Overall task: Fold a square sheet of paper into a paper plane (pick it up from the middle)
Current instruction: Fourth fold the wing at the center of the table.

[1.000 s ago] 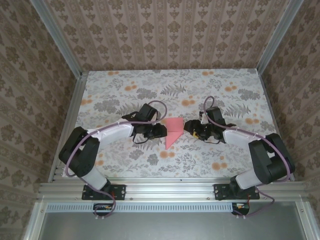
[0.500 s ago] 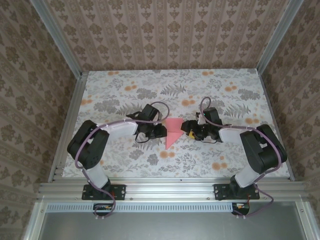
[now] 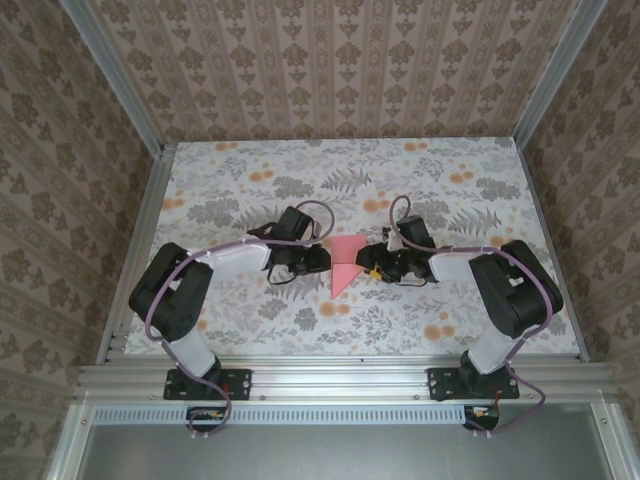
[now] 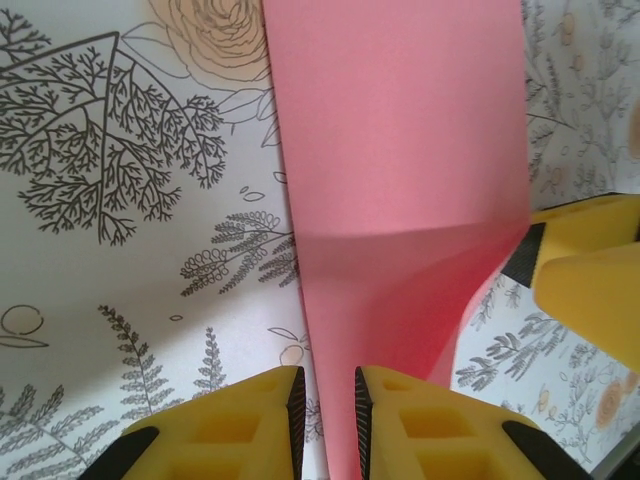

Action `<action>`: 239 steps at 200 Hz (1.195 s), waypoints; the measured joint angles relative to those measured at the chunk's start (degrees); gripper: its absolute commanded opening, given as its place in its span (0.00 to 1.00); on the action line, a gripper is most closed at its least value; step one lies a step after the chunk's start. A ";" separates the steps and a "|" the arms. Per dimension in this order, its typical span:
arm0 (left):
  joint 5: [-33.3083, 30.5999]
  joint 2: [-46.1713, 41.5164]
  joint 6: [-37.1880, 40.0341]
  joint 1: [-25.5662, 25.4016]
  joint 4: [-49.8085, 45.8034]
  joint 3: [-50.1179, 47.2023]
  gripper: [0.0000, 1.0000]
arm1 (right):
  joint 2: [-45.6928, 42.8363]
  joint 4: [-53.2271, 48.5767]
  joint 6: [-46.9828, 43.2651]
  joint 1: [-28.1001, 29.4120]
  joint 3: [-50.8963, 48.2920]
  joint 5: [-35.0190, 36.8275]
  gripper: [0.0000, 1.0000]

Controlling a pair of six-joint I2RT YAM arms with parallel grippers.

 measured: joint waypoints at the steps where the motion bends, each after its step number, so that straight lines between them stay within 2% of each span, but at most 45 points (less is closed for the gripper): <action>1: 0.02 -0.07 0.02 0.00 0.04 -0.07 0.24 | 0.00 0.00 0.00 0.00 0.00 0.00 0.53; 33: 1.18 -2.69 -0.02 0.00 2.49 -2.75 0.29 | 0.07 1.16 0.00 0.24 0.00 -1.22 0.53; 127: 1.46 -6.43 -0.96 -0.09 7.21 -7.48 0.30 | 4.66 11.21 0.22 2.19 0.04 -6.75 0.51; 197: 1.53 -6.43 -1.75 -0.28 8.55 -7.48 0.30 | 6.14 12.55 -1.38 3.67 -0.02 -7.23 0.48; 220: 1.01 -6.40 -1.77 -0.50 8.50 -7.48 0.30 | 6.14 12.50 -2.08 3.78 -0.07 -7.23 0.41; 239: 0.57 -6.34 -2.01 -0.55 8.48 -7.48 0.30 | 6.12 12.39 -2.67 3.78 -0.24 -7.21 0.30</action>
